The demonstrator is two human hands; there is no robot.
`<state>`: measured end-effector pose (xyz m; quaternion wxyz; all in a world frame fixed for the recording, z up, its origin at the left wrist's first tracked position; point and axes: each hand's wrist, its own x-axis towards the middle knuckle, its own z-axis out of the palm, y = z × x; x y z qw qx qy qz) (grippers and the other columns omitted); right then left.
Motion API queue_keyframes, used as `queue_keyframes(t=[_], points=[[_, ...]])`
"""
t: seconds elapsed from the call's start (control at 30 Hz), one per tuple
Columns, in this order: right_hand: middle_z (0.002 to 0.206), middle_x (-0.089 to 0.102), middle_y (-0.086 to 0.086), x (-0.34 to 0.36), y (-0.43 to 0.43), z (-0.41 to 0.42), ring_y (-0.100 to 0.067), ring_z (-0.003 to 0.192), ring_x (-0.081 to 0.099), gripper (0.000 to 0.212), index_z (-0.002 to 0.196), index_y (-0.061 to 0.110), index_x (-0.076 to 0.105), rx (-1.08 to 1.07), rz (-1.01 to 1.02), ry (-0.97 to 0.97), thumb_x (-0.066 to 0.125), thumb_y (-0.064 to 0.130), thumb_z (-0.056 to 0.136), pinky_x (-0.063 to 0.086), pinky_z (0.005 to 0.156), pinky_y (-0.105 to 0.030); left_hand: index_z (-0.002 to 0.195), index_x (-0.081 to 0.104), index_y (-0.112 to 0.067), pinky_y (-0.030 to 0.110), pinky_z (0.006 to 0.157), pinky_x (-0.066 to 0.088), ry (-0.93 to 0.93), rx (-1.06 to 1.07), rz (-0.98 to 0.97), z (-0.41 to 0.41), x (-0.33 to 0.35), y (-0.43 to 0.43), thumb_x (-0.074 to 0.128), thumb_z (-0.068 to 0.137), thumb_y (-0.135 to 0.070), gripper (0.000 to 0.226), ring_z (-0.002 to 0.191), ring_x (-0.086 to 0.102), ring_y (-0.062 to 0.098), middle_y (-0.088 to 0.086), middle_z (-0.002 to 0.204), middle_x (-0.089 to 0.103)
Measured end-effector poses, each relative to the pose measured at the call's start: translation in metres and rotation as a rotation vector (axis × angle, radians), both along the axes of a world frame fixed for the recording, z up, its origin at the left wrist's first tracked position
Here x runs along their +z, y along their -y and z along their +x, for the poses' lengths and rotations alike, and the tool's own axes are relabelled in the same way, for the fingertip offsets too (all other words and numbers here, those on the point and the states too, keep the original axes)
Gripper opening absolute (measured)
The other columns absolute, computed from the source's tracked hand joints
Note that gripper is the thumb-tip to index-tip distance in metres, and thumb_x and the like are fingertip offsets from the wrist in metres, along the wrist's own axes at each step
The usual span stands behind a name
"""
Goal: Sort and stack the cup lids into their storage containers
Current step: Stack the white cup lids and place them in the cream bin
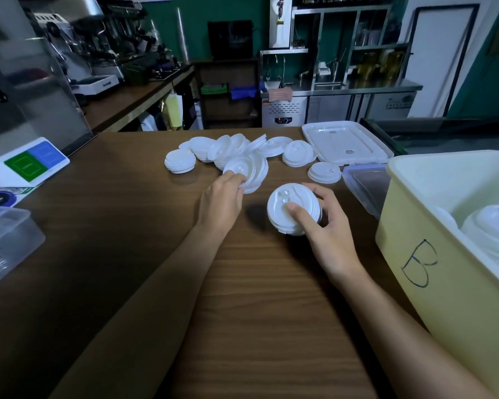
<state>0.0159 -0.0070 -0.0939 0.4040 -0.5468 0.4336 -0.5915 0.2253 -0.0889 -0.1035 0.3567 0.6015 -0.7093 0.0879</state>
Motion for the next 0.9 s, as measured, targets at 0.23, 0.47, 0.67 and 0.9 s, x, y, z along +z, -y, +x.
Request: queue_keyframes(t=[0.23, 0.47, 0.67, 0.9], points=[[0.124, 0.072, 0.005, 0.003, -0.006, -0.001, -0.009, 0.112, 0.068, 0.039, 0.128, 0.023, 0.064, 0.021, 0.007, -0.039, 0.081, 0.020, 0.093, 0.053, 0.097, -0.021, 0.094, 0.072, -0.012, 0.040, 0.061, 0.056, -0.018, -0.089, -0.071, 0.003, -0.004, -0.048, 0.078, 0.088, -0.005, 0.011, 0.078, 0.067, 0.024, 0.001, 0.091, 0.068], [0.119, 0.071, 0.008, 0.010, -0.013, -0.001, 0.008, 0.097, 0.064, 0.032, 0.125, 0.018, 0.065, 0.031, -0.001, -0.065, 0.075, 0.012, 0.096, 0.046, 0.085, -0.008, 0.080, 0.067, -0.013, 0.039, 0.068, 0.055, -0.307, -0.127, -0.038, 0.007, 0.003, -0.089, 0.090, 0.078, -0.017, 0.023, 0.074, 0.063, 0.010, -0.008, 0.079, 0.065], [0.108, 0.073, 0.004, 0.008, -0.008, -0.006, -0.004, 0.095, 0.068, 0.035, 0.116, 0.019, 0.065, -0.045, -0.051, -0.020, 0.081, 0.004, 0.089, 0.052, 0.086, -0.016, 0.118, 0.066, -0.019, 0.023, 0.081, 0.060, -0.980, -0.206, 0.008, -0.014, 0.028, -0.105, 0.076, 0.093, -0.009, 0.029, 0.097, 0.075, 0.011, -0.006, 0.108, 0.073], [0.129, 0.072, 0.005, 0.005, -0.003, -0.006, -0.005, 0.122, 0.065, 0.037, 0.133, 0.018, 0.067, 0.036, -0.072, 0.018, 0.076, 0.015, 0.097, 0.051, 0.100, -0.020, 0.122, 0.066, -0.011, 0.034, 0.081, 0.064, -1.246, -0.371, 0.277, -0.036, 0.022, -0.106, 0.071, 0.097, -0.007, 0.026, 0.107, 0.074, 0.020, 0.011, 0.118, 0.070]])
